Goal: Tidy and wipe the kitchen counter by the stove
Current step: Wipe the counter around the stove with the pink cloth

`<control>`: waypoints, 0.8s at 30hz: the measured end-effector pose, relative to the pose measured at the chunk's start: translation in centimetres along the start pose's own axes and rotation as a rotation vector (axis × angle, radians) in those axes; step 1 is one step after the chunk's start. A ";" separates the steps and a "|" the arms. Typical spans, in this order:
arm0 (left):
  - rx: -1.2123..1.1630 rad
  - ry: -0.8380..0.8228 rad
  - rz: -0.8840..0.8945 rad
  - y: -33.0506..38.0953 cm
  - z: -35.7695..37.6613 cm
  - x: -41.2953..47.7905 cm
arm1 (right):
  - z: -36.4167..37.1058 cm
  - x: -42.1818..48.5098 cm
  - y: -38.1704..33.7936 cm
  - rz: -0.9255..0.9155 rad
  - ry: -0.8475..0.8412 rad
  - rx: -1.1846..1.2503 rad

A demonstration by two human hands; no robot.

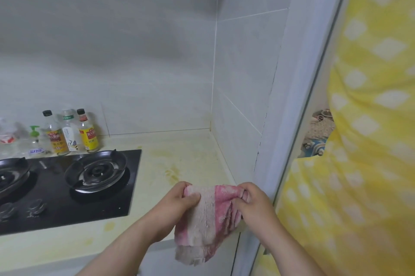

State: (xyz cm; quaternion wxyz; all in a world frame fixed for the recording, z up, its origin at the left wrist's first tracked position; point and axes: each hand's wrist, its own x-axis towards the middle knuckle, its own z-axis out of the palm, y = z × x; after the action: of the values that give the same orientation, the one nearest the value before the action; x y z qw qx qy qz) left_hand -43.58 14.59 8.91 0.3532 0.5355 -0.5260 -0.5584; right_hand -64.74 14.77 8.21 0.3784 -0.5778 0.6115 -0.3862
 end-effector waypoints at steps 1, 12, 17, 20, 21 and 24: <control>-0.029 -0.033 -0.023 -0.2 -0.1 0.1 | 0.0 -0.1 0.3 0.009 0.026 0.005; 0.260 0.146 -0.094 -7.7 0.6 4.1 | 1.5 1.7 8.2 0.169 0.099 -0.176; 0.408 0.201 -0.109 -9.8 1.4 7.3 | 3.0 4.3 10.6 0.244 0.106 -0.292; 0.519 0.197 -0.149 -10.6 1.4 9.9 | 4.1 6.6 11.0 0.276 0.128 -0.363; 0.539 0.191 -0.161 -11.0 1.3 10.9 | 4.6 7.6 11.2 0.280 0.136 -0.369; 0.535 0.213 -0.204 -11.8 1.1 14.0 | 6.1 10.1 11.7 0.251 0.154 -0.399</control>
State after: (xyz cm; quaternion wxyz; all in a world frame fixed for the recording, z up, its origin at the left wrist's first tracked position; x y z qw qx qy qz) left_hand -45.14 3.77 -5.75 0.1949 0.7149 -0.5579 -0.3736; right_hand -64.51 4.84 -5.17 0.2539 -0.5294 0.7697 -0.2506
